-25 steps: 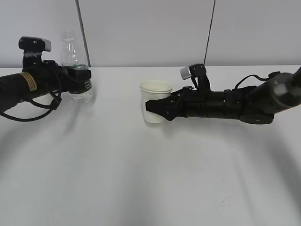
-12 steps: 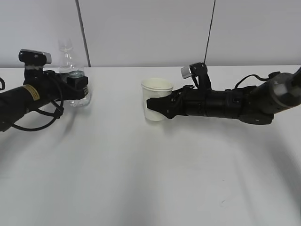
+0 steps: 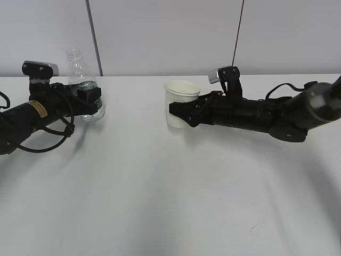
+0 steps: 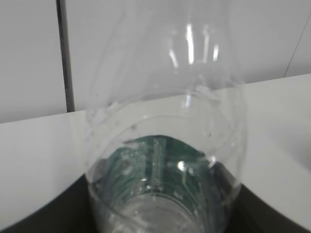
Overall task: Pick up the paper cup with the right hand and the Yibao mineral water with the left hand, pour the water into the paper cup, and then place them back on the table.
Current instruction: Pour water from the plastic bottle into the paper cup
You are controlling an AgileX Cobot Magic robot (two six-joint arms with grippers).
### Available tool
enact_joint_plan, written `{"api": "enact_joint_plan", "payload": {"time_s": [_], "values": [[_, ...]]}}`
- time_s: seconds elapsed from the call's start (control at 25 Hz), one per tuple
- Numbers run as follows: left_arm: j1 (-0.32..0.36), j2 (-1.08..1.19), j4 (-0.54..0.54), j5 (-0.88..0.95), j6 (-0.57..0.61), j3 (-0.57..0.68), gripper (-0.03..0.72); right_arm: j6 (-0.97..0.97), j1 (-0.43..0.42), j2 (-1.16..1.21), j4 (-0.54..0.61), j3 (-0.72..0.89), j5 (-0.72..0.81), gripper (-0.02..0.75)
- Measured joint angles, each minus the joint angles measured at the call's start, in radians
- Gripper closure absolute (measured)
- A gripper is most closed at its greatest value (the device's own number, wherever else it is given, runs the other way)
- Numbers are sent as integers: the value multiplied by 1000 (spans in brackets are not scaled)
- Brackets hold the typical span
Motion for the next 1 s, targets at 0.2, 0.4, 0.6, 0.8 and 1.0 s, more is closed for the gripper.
{"api": "enact_joint_plan", "payload": {"time_s": [0.2, 0.4, 0.6, 0.8, 1.0], "values": [[0, 0, 0, 0, 0, 0, 306, -52, 0, 0, 53, 0, 37, 230], [0, 0, 0, 0, 0, 0, 306, -107, 0, 0, 126, 0, 54, 230], [0, 0, 0, 0, 1, 0, 306, -178, 0, 0, 206, 0, 73, 230], [0, 0, 1, 0, 1, 0, 306, -226, -11, 2, 280, 0, 96, 230], [0, 0, 1, 0, 2, 0, 306, -237, -46, 2, 314, 0, 96, 230]]}}
